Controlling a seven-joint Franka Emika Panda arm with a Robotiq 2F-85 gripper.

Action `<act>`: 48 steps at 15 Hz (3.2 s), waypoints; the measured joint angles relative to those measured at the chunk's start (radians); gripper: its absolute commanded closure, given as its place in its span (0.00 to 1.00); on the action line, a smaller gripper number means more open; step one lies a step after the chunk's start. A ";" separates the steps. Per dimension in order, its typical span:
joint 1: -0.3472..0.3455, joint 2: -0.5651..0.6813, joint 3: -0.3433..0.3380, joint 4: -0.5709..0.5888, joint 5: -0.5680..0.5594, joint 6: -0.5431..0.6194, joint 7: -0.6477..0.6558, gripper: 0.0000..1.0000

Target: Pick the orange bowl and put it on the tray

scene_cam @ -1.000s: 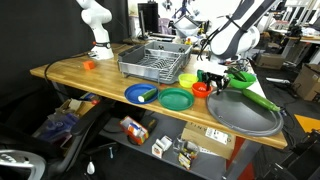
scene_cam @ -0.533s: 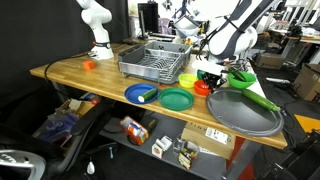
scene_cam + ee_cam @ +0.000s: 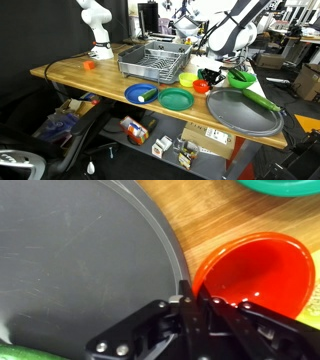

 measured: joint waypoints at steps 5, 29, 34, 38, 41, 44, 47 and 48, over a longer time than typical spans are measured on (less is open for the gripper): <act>0.000 -0.065 -0.008 -0.088 -0.006 -0.012 0.000 0.98; 0.020 -0.329 -0.067 -0.743 0.014 0.501 0.164 0.98; 0.016 -0.317 -0.039 -0.745 0.104 0.506 0.145 0.52; 0.016 -0.275 -0.027 -0.741 0.129 0.506 0.135 0.24; 0.049 -0.277 -0.075 -0.729 0.125 0.517 0.127 0.04; 0.159 -0.290 -0.209 -0.736 0.105 0.554 0.127 0.00; 0.273 -0.311 -0.337 -0.727 0.073 0.561 0.125 0.00; 0.314 -0.326 -0.379 -0.735 0.059 0.563 0.125 0.00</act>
